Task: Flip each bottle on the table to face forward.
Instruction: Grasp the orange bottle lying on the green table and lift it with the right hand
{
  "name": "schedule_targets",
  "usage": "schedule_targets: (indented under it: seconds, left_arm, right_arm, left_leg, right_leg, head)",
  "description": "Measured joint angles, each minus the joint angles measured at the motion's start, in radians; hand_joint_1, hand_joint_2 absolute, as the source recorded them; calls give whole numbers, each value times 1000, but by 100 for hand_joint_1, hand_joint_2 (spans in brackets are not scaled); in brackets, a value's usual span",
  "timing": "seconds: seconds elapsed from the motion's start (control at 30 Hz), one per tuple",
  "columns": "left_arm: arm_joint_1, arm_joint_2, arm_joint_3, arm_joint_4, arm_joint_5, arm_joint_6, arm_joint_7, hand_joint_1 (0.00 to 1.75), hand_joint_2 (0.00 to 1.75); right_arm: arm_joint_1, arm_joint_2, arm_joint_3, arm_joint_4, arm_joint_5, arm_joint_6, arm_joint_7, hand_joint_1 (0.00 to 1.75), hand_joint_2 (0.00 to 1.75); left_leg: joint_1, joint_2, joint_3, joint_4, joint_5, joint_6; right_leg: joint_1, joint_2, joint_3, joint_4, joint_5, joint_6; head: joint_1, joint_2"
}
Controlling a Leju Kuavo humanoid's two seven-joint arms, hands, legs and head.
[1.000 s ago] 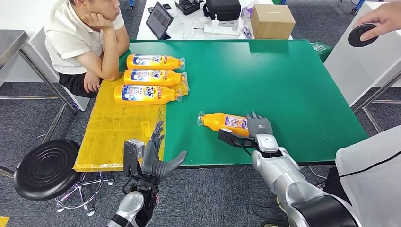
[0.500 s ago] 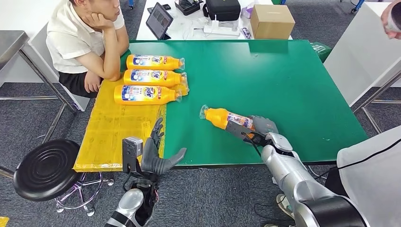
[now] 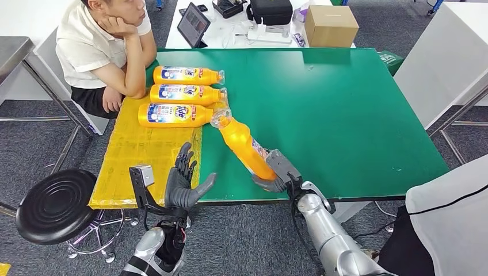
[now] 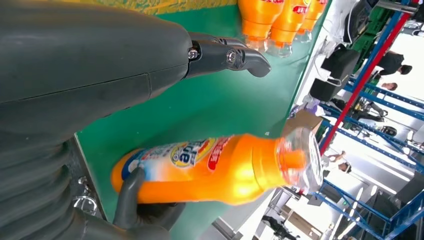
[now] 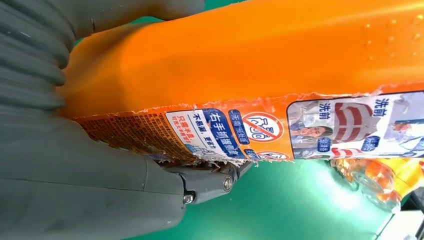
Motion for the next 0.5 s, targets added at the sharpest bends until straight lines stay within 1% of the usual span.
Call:
schedule_targets:
  seconds: [0.1,0.2,0.3,0.4,0.5]
  left_arm:
    - [2,5,1,-8,26,-23,-5,0,175]
    - [14,11,2,-30,45,-54,-23,0,175]
    - [28,20,2,-56,42,-68,-31,0,175]
    - [36,28,2,-69,35,-88,-33,0,175]
    - [38,36,2,-74,24,-106,-36,0,175]
  right_arm:
    - [19,4,10,-31,-55,1,-27,174,175]
    - [52,16,37,-109,-131,-41,-61,175,175]
    - [87,23,86,-205,-182,-66,-54,175,175]
    - [112,27,135,-269,-211,-50,-44,175,175]
    - [123,30,169,-302,-227,-33,-46,175,175]
  left_leg:
    - [-1,0,-2,0,0,0]
    - [-2,-1,-4,0,0,0]
    - [-2,0,-6,0,0,0]
    - [-1,-1,-7,0,0,0]
    - [-1,-1,-8,0,0,0]
  right_leg:
    - [-1,0,-1,0,0,0]
    - [-1,-1,-3,0,0,0]
    - [-1,-1,-6,0,0,0]
    - [-1,-1,-8,0,0,0]
    - [-1,-1,-8,0,0,0]
  head:
    - [0,0]
    - [0,0]
    - [0,0]
    - [0,0]
    - [0,0]
